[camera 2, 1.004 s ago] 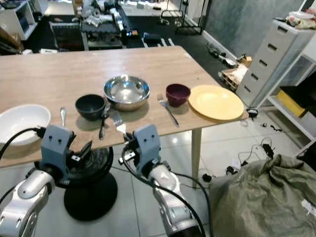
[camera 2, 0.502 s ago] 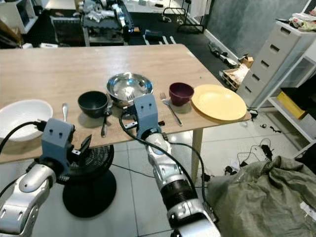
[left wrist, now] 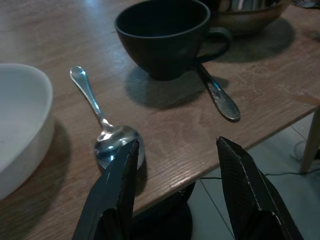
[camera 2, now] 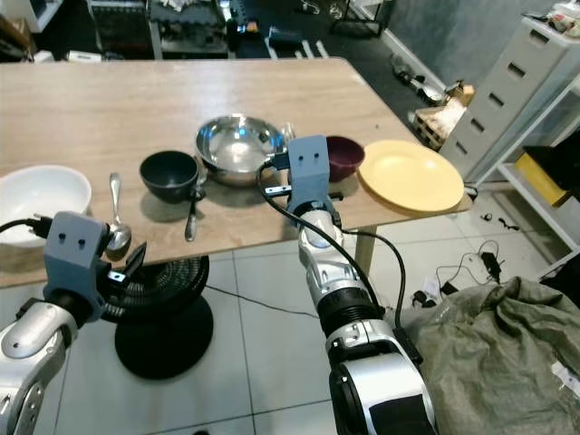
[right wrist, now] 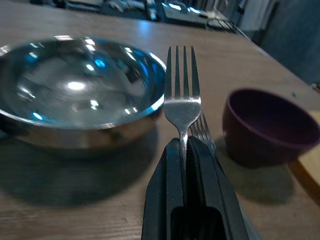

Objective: Setting the table

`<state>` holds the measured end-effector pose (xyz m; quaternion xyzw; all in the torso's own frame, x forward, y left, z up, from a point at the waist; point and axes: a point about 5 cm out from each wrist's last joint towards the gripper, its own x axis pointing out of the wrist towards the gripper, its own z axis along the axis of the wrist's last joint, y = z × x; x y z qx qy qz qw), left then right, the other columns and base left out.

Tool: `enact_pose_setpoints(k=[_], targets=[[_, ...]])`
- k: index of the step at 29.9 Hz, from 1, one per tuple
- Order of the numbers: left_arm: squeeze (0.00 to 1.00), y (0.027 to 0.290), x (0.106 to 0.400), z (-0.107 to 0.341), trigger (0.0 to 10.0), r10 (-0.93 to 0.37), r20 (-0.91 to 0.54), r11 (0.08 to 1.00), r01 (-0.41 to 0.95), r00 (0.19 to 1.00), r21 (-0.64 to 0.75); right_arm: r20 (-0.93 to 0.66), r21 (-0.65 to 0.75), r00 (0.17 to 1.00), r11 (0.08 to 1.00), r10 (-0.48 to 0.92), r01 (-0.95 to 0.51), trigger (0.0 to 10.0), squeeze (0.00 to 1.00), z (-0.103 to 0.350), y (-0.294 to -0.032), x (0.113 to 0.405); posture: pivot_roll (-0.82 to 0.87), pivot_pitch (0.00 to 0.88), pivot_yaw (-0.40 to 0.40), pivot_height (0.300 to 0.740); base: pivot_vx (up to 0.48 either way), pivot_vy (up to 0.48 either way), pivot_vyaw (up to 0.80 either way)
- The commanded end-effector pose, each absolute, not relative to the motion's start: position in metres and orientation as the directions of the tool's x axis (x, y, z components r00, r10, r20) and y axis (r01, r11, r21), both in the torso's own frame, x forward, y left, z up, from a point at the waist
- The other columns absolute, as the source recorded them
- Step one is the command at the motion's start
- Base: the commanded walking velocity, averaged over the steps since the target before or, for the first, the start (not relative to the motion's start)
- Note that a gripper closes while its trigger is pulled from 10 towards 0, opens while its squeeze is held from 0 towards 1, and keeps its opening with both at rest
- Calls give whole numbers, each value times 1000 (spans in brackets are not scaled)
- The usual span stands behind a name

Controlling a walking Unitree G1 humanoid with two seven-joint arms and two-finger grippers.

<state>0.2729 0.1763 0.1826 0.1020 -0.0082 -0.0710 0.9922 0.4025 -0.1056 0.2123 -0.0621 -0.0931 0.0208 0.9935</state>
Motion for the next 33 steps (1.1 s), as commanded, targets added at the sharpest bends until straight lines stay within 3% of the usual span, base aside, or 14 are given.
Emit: enact_pose_setpoints(k=[1, 7, 21, 26, 32, 33], targets=[[0, 175, 267, 181, 10000, -142, -22, 969, 144, 990, 201, 215, -127, 976, 992, 31, -4, 10000, 0, 216, -107, 404, 228, 204, 9, 740, 0, 0, 0], [0, 180, 257, 185, 10000, -130, -39, 969, 135, 991, 208, 328, -105, 945, 994, 2, 34, 10000, 0, 235, -104, 406, 261, 234, 10, 740, 0, 0, 0], [0, 184, 245, 188, 10000, -102, -66, 970, 114, 993, 213, 384, -101, 922, 995, 54, -17, 10000, 0, 255, -88, 409, 306, 262, 2, 740, 0, 0, 0], [0, 186, 235, 187, 10000, -87, -84, 971, 103, 993, 215, 381, -139, 922, 982, -66, 128, 10000, 0, 253, -97, 411, 331, 279, 2, 740, 0, 0, 0], [0, 186, 233, 188, 10000, -86, -93, 971, 104, 992, 215, 373, -116, 922, 980, -106, 160, 10000, 0, 253, -102, 412, 339, 282, 5, 740, 0, 0, 0], [0, 186, 233, 188, 10000, -85, -94, 971, 104, 992, 215, 372, -115, 923, 981, -101, 153, 10000, 314, 254, -102, 412, 340, 282, 5, 740, 0, 0, 0]])
